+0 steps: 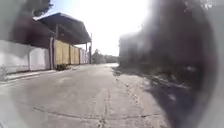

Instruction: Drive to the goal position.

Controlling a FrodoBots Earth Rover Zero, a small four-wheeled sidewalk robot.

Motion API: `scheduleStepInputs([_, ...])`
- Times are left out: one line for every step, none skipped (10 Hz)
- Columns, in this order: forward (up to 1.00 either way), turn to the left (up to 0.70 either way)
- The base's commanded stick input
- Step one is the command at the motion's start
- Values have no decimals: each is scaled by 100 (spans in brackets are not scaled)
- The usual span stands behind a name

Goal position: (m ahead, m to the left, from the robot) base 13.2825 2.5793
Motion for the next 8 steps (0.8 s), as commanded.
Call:
scheduleStepInputs([100, 0])
scheduleStepInputs([100, 0])
scheduleStepInputs([100, 0])
scheduleStepInputs([100, 0])
scheduleStepInputs([100, 0])
scheduleStepInputs([100, 0])
scheduleStepInputs([100, 0])
scheduleStepInputs([100, 0])
